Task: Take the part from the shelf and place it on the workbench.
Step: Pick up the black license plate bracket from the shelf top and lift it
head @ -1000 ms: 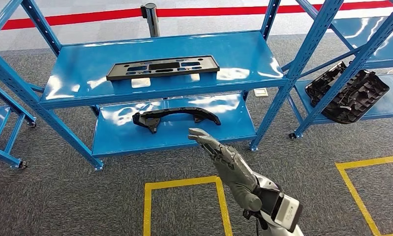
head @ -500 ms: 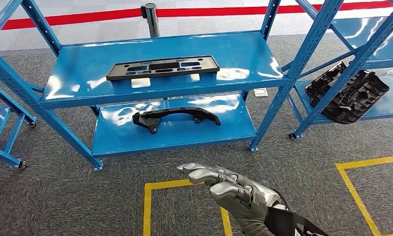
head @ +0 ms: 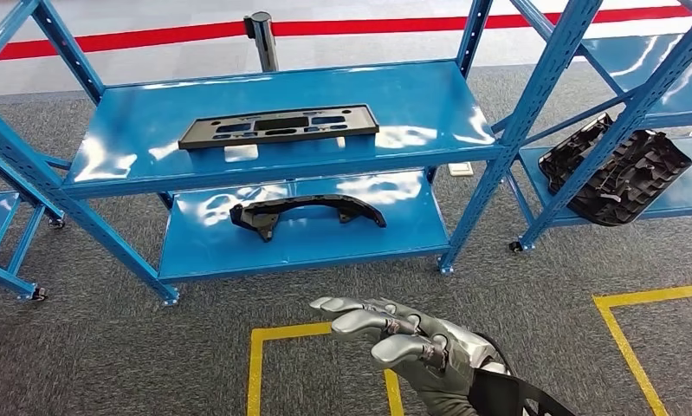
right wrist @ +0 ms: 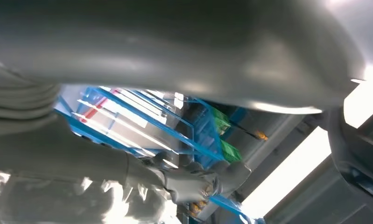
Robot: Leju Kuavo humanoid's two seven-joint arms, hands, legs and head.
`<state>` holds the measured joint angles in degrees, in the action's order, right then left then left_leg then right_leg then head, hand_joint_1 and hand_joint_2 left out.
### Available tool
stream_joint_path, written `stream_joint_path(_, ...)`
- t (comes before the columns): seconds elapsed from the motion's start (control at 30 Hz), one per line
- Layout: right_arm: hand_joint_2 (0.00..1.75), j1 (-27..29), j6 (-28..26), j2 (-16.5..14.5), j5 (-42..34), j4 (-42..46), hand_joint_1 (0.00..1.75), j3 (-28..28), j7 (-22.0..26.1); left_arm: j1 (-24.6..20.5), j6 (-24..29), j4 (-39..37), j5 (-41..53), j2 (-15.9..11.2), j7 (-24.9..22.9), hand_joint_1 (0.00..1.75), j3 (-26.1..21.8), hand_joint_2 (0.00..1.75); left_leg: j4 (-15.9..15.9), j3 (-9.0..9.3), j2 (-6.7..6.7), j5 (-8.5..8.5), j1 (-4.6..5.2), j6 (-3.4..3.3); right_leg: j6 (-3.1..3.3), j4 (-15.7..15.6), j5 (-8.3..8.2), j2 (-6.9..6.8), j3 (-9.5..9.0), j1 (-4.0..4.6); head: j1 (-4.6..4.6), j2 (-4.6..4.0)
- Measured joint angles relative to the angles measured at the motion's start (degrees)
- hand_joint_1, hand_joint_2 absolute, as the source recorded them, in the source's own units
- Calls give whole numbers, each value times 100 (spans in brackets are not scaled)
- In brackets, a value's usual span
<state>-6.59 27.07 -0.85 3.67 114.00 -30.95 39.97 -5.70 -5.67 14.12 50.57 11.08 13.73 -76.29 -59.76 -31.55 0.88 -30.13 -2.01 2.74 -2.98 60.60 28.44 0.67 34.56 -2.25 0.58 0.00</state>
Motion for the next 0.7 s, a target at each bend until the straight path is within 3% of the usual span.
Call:
stream_joint_path(0.1, 0, 4, 1, 15, 5, 5, 0, -7, -13, -9, -3, -2, -1, -1, 2, 0, -28, 0, 40, 50, -12, -20, -8, 74, 138, -8, 82, 5, -29, 12, -16, 0)
stream_joint_path(0.17, 0, 0, 1, 17, -2, 4, 0, -10, -51, -18, 5, -2, -8, 2, 4, 0, -34, 0, -215, -38, -40, -153, -11, 89, 216, -18, 114, -11, -98, 17, -20, 0)
stream_joint_path(0.27, 0, 0, 3, 22, -57, -20, 0, -10, -216, -13, 22, -4, -40, 8, 10, 0, -45, 0, -1297, -619, -60, -505, 43, 66, 297, -21, 168, -30, -168, 60, -23, 0)
stream_joint_path(0.3, 0, 0, 6, 27, -76, -52, 0, -11, -299, -10, 26, -4, -53, 9, 14, 0, -51, 0, -1535, -784, -59, -515, 61, 50, 315, -21, 187, -26, -191, 78, -23, 0)
stream_joint_path(0.33, 0, 0, 9, 34, -89, -100, 0, -14, -380, -8, 27, -4, -64, 9, 21, 0, -58, 0, -1569, -859, -59, -422, 79, 26, 327, -21, 210, -20, -220, 93, -23, 0)
stream_joint_path(0.37, 0, 0, 13, 42, -85, -164, 0, -23, -442, -9, 27, -4, -73, 9, 32, 0, -63, 0, -1384, -833, -58, -235, 99, -4, 331, -21, 237, -14, -259, 104, -23, 0)
stream_joint_path(0.43, 0, -5, 18, 58, -46, -313, 0, -73, -515, -11, 26, -4, -80, 9, 57, 0, -68, 0, -712, -624, -59, 189, 142, -76, 310, -23, 301, -6, -339, 118, -23, -1)
stream_joint_path(0.47, 0, -11, 24, 67, -21, -386, 0, -110, -527, -14, 26, -4, -80, 10, 67, 0, -68, 0, -425, -524, -57, 291, 164, -104, 287, -22, 329, -5, -359, 128, -23, -1)
stream_joint_path(0.5, 0, -18, 29, 74, -3, -455, 0, -150, -531, -17, 25, -5, -76, 12, 72, 0, -68, 0, -255, -467, -53, 319, 182, -125, 262, -30, 347, -6, -366, 136, -22, -1)
stream_joint_path(0.63, 0, -40, 40, 114, 20, -662, 0, -287, -505, -17, 25, -5, -61, 15, 74, 0, -66, 0, -128, -410, -39, 254, 173, -212, 156, -43, 395, -15, -372, 146, -20, 0)
stream_joint_path(0.7, 0, -45, 46, 153, 27, -774, 0, -349, -497, -24, 25, -4, -55, 15, 74, 0, -67, 0, -92, -364, -46, 243, 146, -269, 122, 352, 590, -18, -176, 144, -15, 0)
